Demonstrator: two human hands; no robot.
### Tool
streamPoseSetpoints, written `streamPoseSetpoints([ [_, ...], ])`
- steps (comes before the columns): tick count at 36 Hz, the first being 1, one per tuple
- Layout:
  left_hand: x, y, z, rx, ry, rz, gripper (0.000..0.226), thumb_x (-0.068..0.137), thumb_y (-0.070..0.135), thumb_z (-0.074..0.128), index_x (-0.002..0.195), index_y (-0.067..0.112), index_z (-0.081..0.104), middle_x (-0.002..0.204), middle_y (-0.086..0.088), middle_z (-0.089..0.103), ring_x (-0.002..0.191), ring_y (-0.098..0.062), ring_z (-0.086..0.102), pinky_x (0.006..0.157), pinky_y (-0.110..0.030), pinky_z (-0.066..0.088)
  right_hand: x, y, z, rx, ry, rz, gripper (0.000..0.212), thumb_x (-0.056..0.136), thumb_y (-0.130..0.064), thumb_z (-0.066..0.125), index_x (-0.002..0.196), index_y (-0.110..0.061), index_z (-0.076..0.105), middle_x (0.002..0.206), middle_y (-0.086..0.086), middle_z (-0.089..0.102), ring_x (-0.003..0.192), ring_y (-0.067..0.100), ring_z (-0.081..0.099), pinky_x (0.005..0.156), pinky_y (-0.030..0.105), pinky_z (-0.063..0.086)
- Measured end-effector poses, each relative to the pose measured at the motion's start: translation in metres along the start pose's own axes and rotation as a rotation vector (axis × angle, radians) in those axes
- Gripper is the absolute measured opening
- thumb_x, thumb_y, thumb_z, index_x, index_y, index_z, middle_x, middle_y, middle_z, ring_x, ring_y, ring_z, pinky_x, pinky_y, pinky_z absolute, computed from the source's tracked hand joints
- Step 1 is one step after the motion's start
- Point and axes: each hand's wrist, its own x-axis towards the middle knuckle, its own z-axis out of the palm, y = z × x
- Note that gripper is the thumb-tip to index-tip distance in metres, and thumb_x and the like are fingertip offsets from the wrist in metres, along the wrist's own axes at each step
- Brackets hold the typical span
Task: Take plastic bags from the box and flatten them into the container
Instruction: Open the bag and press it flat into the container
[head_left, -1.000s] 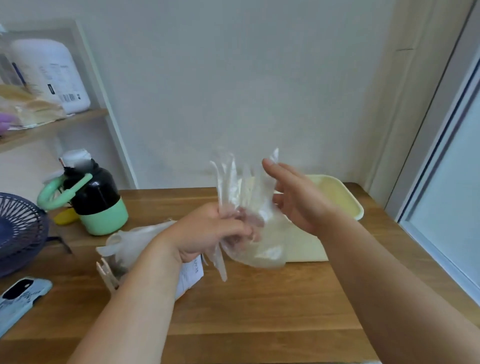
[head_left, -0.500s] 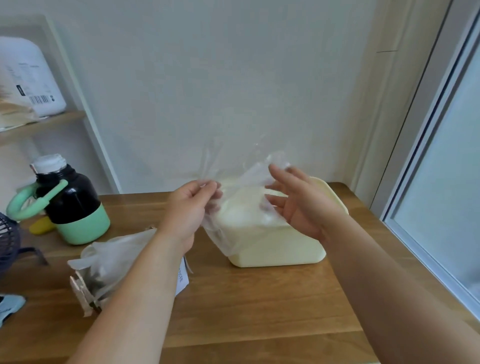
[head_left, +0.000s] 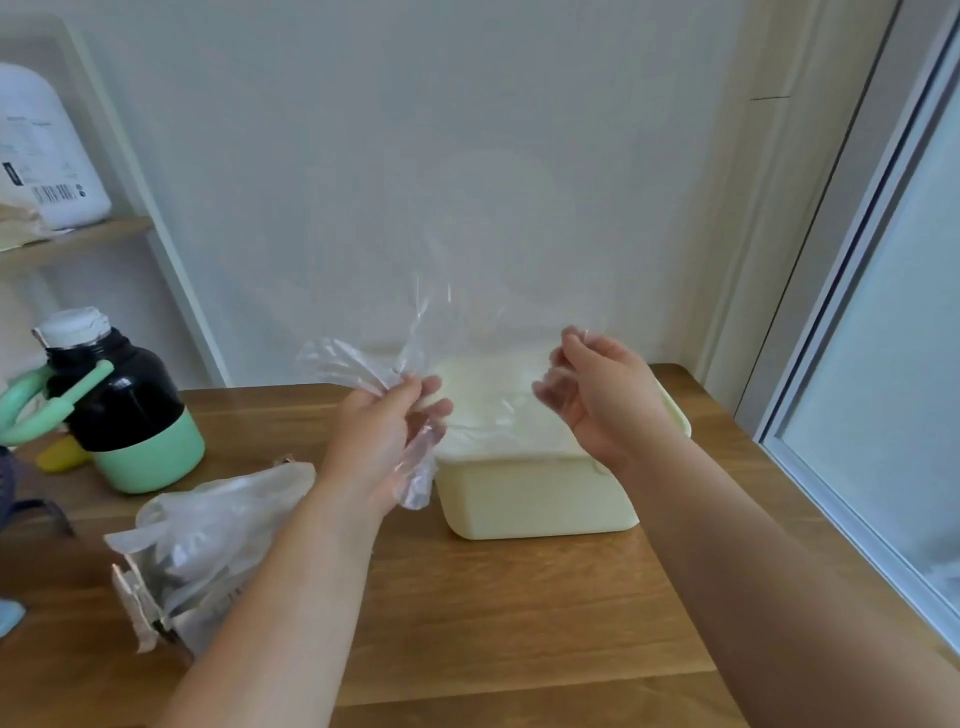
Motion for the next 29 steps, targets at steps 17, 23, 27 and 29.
streamPoseSetpoints([
  [17,0.012,0.003,0.033,1.321,-0.486,0.709,0.029,0.092,0.038,0.06,0.119,0.03,0.067,0.125,0.016,0.059,0.118,-0.003,0.049,0.104,-0.029,0.037,0.05,0.001,-0.036,-1.182,0.211,-0.178,0.02,0.096,-0.023,0.051,0.111,-0.011,0.059,0.077,0.002,0.058,0.065,0.023,0.054,0.062,0.033,0.049],
  [23,0.035,-0.002,0.053,1.698,-0.582,0.325,0.06,0.084,0.053,0.062,0.139,0.034,0.048,0.138,0.013,0.051,0.128,-0.013,0.046,0.104,-0.035,0.039,0.056,-0.006,-0.053,-1.367,0.154,-0.153,0.03,0.097,-0.026,0.052,0.122,-0.01,0.054,0.11,0.012,0.06,0.083,0.023,0.052,0.065,0.027,0.038],
  [27,0.046,-0.008,0.059,1.69,-0.499,0.246,0.063,0.088,0.045,0.062,0.144,0.028,0.04,0.127,0.009,0.058,0.116,-0.016,0.054,0.084,-0.028,0.042,0.059,-0.006,-0.057,-1.421,0.105,-0.151,0.025,0.097,-0.026,0.053,0.117,-0.011,0.054,0.101,0.007,0.055,0.081,0.022,0.052,0.064,0.028,0.039],
  [29,0.049,-0.012,0.06,1.674,-0.488,0.23,0.058,0.089,0.039,0.061,0.143,0.027,0.043,0.12,0.009,0.061,0.108,-0.015,0.057,0.08,-0.028,0.043,0.06,-0.004,-0.057,-1.448,0.086,-0.153,0.024,0.096,-0.026,0.054,0.115,-0.011,0.055,0.1,0.005,0.055,0.083,0.022,0.051,0.068,0.028,0.04],
])
